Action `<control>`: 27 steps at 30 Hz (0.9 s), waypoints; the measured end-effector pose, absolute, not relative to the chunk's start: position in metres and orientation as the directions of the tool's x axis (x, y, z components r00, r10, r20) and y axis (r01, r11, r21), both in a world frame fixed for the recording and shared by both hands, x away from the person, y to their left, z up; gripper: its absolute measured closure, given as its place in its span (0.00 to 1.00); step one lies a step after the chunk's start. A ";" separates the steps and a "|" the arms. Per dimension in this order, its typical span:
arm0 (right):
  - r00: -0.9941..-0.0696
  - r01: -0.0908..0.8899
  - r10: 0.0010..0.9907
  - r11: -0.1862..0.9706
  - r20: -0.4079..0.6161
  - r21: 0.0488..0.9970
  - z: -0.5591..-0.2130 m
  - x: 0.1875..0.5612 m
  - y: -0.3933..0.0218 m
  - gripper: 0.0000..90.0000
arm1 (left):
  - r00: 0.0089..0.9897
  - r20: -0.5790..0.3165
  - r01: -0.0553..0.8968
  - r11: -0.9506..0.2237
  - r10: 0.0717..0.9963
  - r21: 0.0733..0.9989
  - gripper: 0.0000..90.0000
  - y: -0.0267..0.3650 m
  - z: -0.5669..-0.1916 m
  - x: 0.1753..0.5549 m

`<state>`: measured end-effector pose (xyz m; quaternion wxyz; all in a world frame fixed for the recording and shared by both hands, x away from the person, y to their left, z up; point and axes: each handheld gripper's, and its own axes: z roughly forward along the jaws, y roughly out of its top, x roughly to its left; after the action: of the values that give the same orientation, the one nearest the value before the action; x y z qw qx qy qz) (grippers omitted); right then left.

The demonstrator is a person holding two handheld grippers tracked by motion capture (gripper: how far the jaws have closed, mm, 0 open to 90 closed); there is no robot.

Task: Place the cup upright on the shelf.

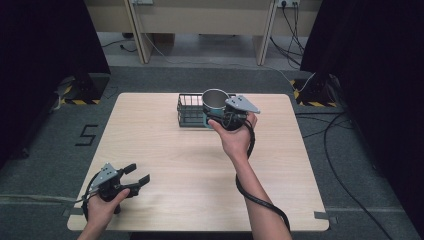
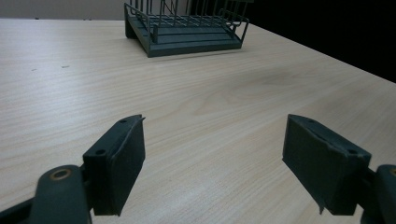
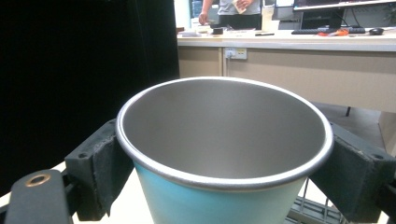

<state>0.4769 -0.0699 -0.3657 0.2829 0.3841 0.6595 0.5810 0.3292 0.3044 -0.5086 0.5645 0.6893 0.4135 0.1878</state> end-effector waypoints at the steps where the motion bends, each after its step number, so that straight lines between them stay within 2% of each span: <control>1: -0.543 0.177 0.837 0.030 0.072 0.984 -0.366 0.479 -0.070 0.15 | 0.587 -0.209 0.358 -0.020 0.782 0.933 0.23 0.304 -0.509 0.329; 27: -0.508 0.193 0.858 0.023 0.080 0.981 -0.365 0.505 -0.068 0.15 | 0.589 -0.207 0.359 -0.023 0.781 0.933 0.23 0.304 -0.509 0.330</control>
<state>0.5054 -0.0676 -0.3655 0.2907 0.4019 0.6533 0.5720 0.3303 0.3040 -0.5091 0.5638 0.6902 0.4131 0.1873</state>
